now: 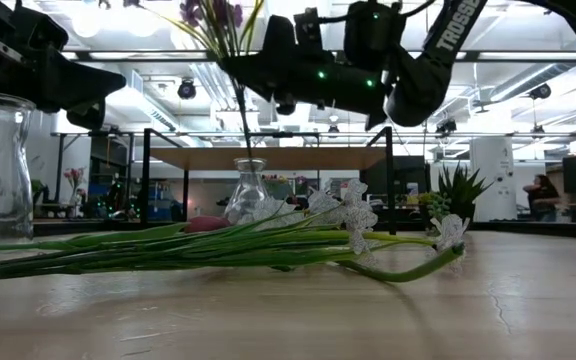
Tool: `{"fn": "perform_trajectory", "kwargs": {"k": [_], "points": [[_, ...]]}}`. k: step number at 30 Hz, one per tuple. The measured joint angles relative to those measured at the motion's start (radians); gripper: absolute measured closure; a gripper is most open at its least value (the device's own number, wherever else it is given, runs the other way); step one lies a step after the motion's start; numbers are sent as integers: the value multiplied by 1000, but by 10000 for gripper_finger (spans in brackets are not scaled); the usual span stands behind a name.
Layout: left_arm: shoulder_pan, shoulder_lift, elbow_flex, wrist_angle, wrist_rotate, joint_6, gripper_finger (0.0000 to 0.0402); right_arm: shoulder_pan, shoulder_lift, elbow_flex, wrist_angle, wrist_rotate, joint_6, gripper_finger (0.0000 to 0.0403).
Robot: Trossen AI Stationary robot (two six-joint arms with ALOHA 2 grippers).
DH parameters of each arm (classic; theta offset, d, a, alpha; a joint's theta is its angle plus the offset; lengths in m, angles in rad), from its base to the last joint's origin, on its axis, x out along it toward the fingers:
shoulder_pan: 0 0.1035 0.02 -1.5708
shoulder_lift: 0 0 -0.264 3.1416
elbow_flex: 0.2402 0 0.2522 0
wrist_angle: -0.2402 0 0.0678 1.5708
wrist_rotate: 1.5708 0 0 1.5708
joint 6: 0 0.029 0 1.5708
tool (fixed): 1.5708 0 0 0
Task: Pick and place flowers into a vace then onto a shelf
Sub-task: Put the purple flowers into the right transparent vase
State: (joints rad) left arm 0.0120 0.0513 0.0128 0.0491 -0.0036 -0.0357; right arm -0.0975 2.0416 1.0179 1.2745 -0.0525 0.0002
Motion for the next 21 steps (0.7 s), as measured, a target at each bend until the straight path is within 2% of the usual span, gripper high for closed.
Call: {"fn": "perform_trajectory", "kwargs": {"k": [4,11,21], "points": [[0,0,0,1,0,0,402,0,24,-7,13,0,-3,385],[0,0,0,0,0,0,402,0,120,-8,162,0,-2,385],[0,0,0,0,0,0,402,-1,166,-8,176,1,20,385]]}}
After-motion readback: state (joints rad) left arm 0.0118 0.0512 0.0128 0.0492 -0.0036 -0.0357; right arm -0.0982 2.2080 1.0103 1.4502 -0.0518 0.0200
